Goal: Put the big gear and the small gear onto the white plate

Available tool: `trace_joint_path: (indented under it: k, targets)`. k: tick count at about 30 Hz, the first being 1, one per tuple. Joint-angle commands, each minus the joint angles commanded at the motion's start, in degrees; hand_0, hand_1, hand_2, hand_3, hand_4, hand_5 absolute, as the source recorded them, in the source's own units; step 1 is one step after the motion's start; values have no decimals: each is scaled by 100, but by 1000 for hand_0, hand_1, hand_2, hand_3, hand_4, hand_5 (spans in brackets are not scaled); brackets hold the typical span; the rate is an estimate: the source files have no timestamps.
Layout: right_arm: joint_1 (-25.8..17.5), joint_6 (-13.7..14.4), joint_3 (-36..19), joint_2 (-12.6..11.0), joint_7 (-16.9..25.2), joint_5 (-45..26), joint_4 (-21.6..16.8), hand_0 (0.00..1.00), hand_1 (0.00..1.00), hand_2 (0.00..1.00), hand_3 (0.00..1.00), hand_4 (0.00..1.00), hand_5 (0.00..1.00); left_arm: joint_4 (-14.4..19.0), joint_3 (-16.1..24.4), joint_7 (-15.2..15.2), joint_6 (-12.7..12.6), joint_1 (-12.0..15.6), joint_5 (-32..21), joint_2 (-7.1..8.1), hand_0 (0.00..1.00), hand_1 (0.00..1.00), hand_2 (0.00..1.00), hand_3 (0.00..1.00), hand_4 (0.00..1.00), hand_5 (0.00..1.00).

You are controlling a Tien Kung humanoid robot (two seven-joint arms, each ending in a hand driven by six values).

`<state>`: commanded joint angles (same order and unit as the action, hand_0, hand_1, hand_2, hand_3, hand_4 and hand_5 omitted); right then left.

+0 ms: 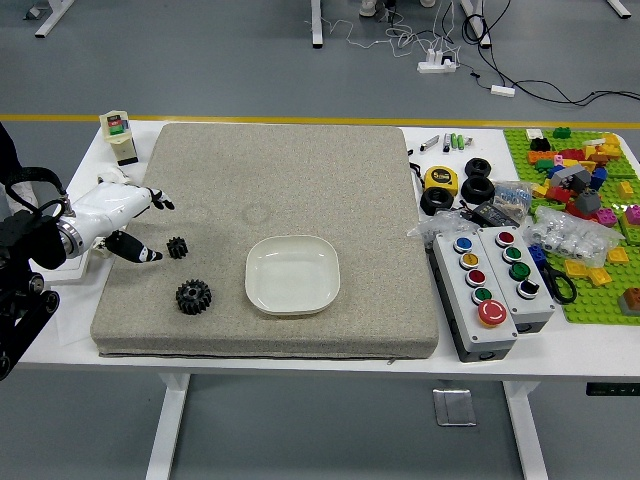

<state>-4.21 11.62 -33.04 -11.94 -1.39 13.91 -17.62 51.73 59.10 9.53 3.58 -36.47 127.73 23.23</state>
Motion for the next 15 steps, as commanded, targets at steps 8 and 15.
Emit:
trace_joint_path:
  k: [8,15]
  targets:
    - [8,0,10,1,-5,-4,-2,769,811,845,797,947,799,-246,-353,20,58,-193,-100,-122,630,647,663,674,818,169]
    - [21,1,16,-4,-7,0,-5,769,812,845,797,947,800,-417,-545,39,50,-259,-150,-194,627,634,656,665,796,166]
